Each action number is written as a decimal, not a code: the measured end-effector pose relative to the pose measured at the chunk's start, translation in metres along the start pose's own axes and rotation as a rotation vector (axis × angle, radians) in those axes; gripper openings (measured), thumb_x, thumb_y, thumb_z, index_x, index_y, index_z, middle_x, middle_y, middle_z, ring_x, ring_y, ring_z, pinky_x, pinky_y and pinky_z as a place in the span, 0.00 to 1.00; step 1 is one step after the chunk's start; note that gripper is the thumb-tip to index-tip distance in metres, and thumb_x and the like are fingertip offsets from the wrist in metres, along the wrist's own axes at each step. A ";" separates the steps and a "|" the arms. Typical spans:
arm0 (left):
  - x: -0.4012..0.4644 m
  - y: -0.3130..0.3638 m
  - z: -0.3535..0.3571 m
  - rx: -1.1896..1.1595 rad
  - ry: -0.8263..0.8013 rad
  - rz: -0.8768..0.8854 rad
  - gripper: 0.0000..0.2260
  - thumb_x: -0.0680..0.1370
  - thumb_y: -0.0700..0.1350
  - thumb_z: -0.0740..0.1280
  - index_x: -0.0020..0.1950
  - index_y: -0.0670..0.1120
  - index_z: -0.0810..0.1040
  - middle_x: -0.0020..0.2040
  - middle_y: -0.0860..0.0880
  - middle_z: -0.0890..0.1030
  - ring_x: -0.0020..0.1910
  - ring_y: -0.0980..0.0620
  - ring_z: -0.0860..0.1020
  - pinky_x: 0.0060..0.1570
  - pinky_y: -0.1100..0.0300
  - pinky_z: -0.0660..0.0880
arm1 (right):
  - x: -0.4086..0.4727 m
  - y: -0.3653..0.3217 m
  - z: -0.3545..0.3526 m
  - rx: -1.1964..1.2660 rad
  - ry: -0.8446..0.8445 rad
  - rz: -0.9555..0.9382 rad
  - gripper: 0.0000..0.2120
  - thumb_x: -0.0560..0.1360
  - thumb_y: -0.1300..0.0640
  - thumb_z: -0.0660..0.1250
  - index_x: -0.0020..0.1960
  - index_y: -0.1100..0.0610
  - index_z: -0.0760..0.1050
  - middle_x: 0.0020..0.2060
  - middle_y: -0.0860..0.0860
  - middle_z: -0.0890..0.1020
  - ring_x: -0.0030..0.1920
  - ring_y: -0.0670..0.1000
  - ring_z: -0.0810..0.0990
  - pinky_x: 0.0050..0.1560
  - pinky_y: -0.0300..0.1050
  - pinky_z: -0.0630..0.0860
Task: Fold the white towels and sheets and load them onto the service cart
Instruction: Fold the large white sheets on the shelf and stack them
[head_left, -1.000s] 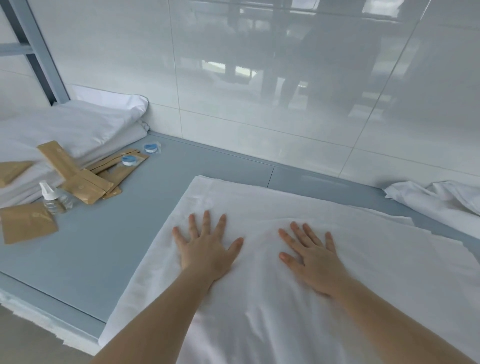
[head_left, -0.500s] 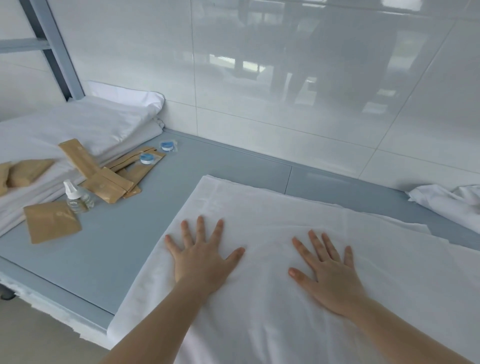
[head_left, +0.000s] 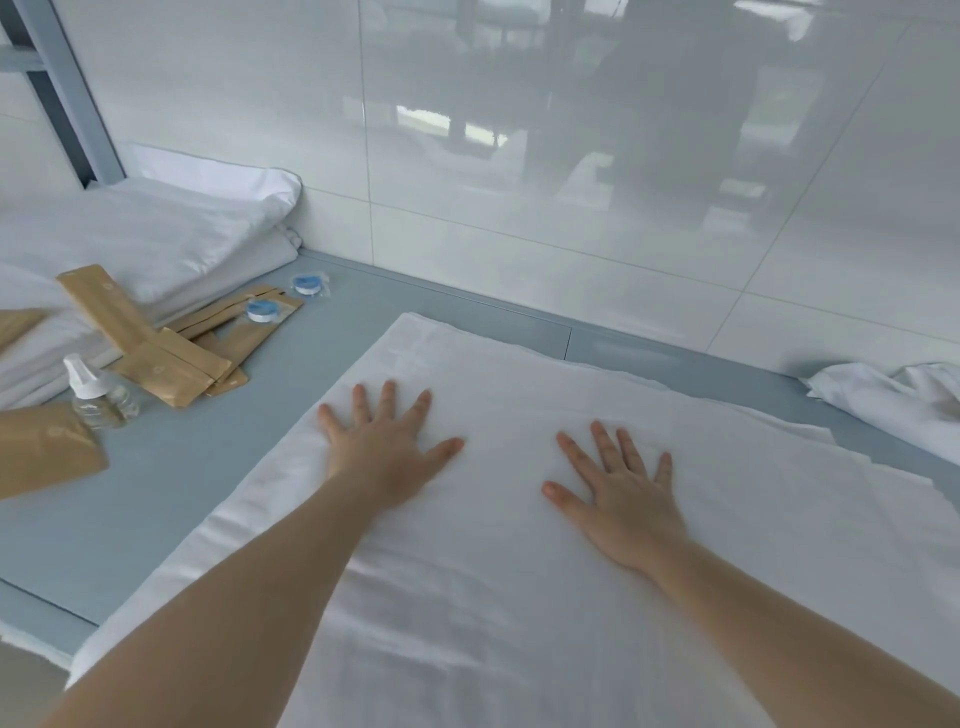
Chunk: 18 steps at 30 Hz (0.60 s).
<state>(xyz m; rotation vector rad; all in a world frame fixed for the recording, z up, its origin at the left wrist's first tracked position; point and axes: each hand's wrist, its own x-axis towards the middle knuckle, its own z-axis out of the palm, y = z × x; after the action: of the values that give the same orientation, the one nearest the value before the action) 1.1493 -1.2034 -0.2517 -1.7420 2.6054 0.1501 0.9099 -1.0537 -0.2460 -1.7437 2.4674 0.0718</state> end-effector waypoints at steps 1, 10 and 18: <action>0.003 0.003 -0.002 0.000 -0.006 -0.007 0.38 0.69 0.76 0.37 0.77 0.62 0.43 0.80 0.50 0.44 0.78 0.41 0.43 0.68 0.31 0.42 | 0.004 0.001 0.000 0.001 0.004 0.000 0.36 0.67 0.23 0.34 0.73 0.31 0.35 0.77 0.43 0.37 0.76 0.50 0.35 0.71 0.66 0.35; -0.070 0.156 0.020 -0.121 0.014 0.107 0.31 0.79 0.61 0.42 0.79 0.50 0.44 0.79 0.45 0.41 0.77 0.42 0.37 0.67 0.34 0.31 | 0.028 0.019 -0.005 0.010 0.016 -0.100 0.26 0.78 0.34 0.40 0.74 0.33 0.40 0.77 0.42 0.41 0.77 0.48 0.39 0.73 0.64 0.37; -0.074 0.163 0.028 -0.034 0.064 0.082 0.42 0.67 0.74 0.33 0.78 0.56 0.38 0.79 0.45 0.39 0.76 0.40 0.36 0.64 0.31 0.32 | 0.034 0.155 -0.016 0.045 -0.036 0.264 0.30 0.77 0.32 0.39 0.77 0.38 0.42 0.78 0.44 0.43 0.78 0.49 0.43 0.75 0.58 0.40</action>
<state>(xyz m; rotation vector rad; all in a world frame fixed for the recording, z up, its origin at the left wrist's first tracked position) 1.0263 -1.0709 -0.2630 -1.6778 2.7372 0.1422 0.7515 -1.0351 -0.2395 -1.3782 2.6354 0.0698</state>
